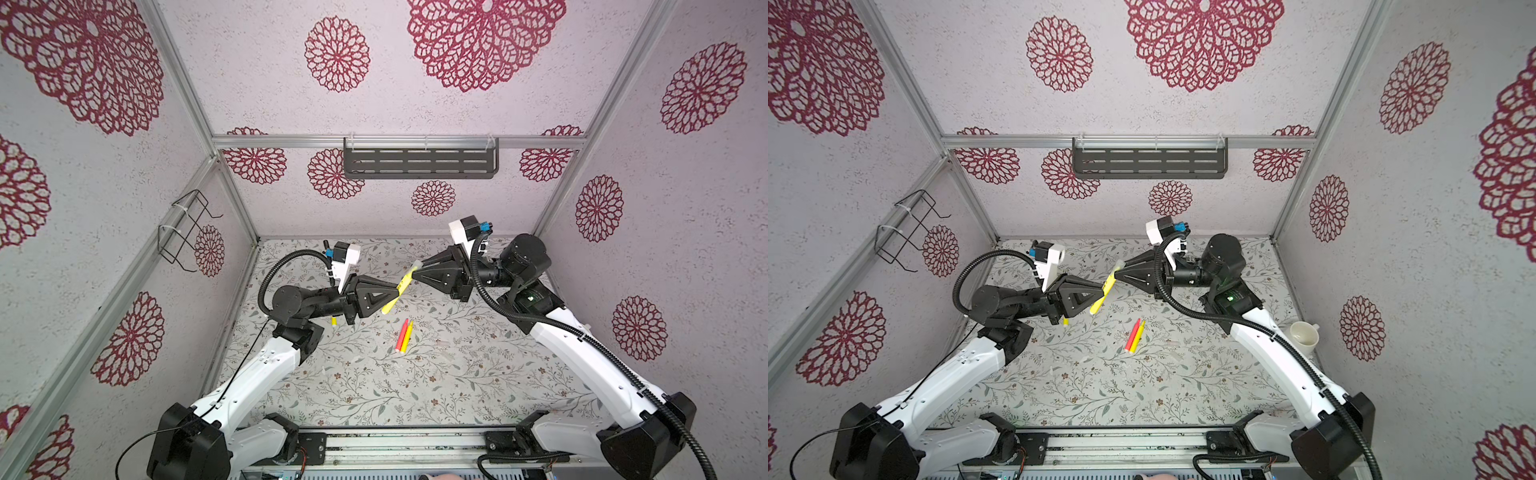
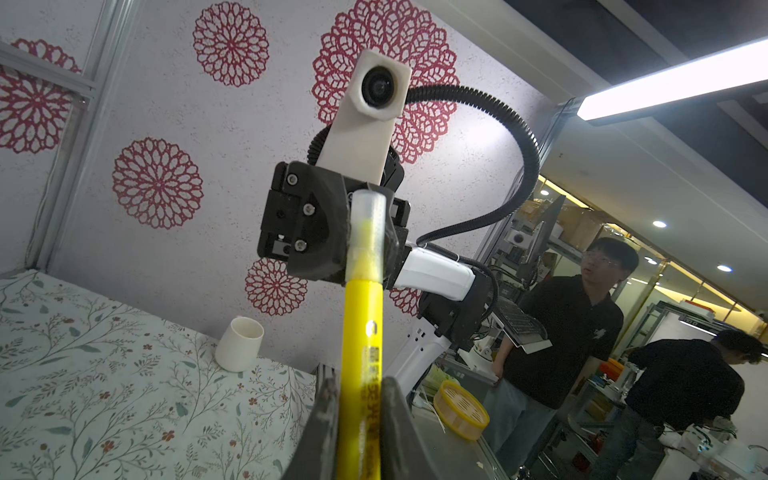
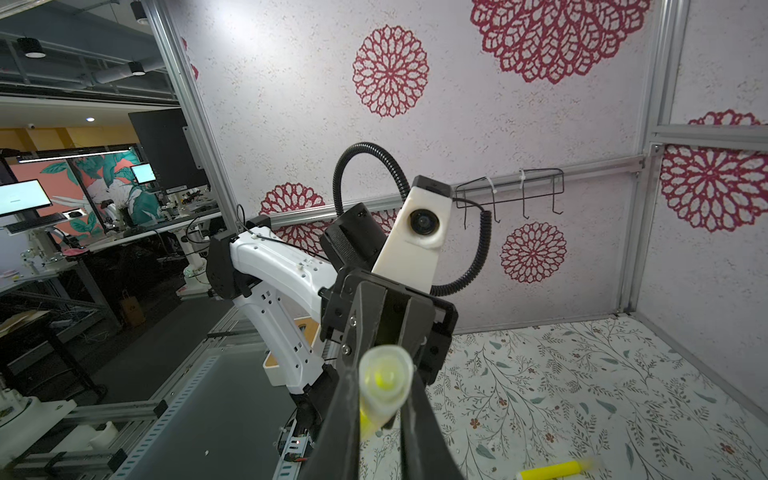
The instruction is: Insert the pens into the pen caps
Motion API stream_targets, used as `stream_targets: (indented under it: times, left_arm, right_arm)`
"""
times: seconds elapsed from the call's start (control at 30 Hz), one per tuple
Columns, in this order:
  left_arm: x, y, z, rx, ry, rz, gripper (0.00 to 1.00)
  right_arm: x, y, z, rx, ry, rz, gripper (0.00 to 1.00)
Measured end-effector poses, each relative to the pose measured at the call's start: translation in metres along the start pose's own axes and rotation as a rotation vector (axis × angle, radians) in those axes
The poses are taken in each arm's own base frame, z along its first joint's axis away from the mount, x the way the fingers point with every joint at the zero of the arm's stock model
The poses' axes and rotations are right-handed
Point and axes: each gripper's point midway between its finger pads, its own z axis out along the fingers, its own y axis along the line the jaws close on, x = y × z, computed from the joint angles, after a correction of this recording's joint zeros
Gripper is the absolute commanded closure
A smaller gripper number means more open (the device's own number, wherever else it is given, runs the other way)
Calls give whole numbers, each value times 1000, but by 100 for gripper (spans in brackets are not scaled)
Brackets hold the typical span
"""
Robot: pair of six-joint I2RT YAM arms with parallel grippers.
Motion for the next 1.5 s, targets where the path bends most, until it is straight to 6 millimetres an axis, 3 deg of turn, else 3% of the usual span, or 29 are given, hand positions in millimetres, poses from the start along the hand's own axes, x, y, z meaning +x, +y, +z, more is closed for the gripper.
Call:
stream_targets:
  times: [0.2, 0.33, 0.43, 0.6, 0.7, 0.77, 0.83, 0.97, 1.07, 1.17, 1.37, 1.5]
  left_arm:
    - [-13, 0, 2, 31, -57, -8, 100]
    - [-46, -18, 5, 67, -155, 54, 100]
    - [-56, -30, 3, 86, -194, 93, 100]
    - [-60, -27, 0, 60, -217, 95, 100]
    - [-63, -21, -9, -2, -229, 98, 71]
    - [-66, -17, -14, -70, -231, 115, 59]
    - [-65, -12, -19, -165, -209, 135, 51]
    - [-67, -15, -20, -316, -142, 217, 47]
    - [-59, -12, -20, -379, -78, 242, 47]
    - [-43, 3, -24, -441, -19, 226, 47]
    - [-5, 44, -29, -558, 106, 163, 48]
    - [16, 55, -22, -568, 183, 147, 48]
  right_arm:
    - [-2, 5, 1, -32, -4, -35, 100]
    - [42, -1, 17, -92, 83, 108, 100]
    - [70, -16, 21, -78, 130, 209, 100]
    - [79, -21, 19, -62, 146, 246, 100]
    - [79, -23, 17, -50, 145, 247, 100]
    - [79, -26, 14, -35, 146, 251, 100]
    - [76, -30, 9, -10, 150, 250, 100]
    - [59, -33, 3, 36, 158, 197, 100]
    - [42, -31, 2, 63, 164, 129, 100]
    - [33, -30, 1, 93, 179, 77, 100]
    - [32, -30, 3, 155, 227, 24, 100]
    - [34, -30, 4, 172, 247, 10, 100]
